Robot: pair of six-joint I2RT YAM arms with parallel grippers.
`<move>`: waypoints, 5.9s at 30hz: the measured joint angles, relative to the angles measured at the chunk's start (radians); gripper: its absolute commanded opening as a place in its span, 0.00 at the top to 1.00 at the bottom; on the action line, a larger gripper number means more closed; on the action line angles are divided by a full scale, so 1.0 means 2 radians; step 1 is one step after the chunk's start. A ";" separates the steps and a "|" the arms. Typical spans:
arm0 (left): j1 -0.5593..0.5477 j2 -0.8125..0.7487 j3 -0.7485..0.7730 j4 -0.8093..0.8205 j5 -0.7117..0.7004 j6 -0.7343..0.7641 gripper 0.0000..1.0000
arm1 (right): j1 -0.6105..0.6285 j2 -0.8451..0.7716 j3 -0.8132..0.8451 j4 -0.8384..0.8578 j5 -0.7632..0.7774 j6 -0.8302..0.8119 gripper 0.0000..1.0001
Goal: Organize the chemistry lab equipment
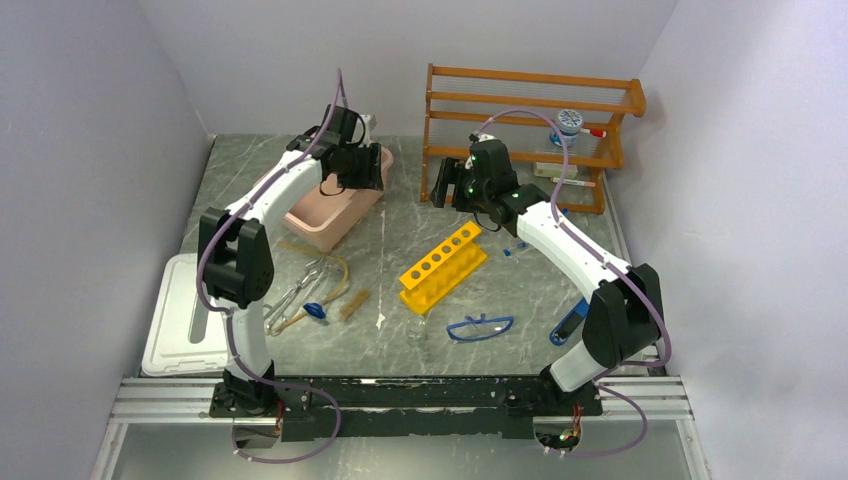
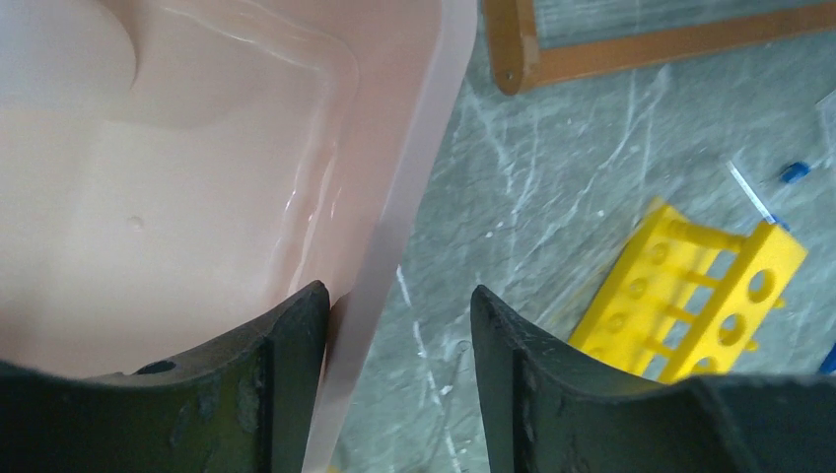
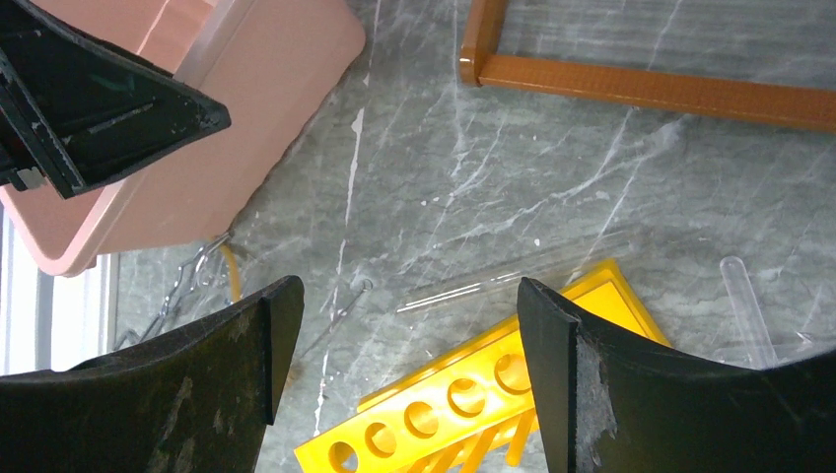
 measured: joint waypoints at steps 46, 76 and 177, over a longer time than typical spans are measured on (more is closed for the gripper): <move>-0.227 -0.292 -0.168 0.078 -0.012 0.053 0.06 | -0.004 -0.134 -0.083 -0.049 0.064 0.007 0.17; -0.472 -0.233 -0.355 0.033 -0.229 -0.124 0.08 | -0.059 -0.248 -0.192 -0.116 0.114 0.137 0.15; 0.015 0.081 0.004 0.004 -0.191 -0.005 0.63 | -0.060 -0.118 -0.113 -0.040 0.108 0.073 0.16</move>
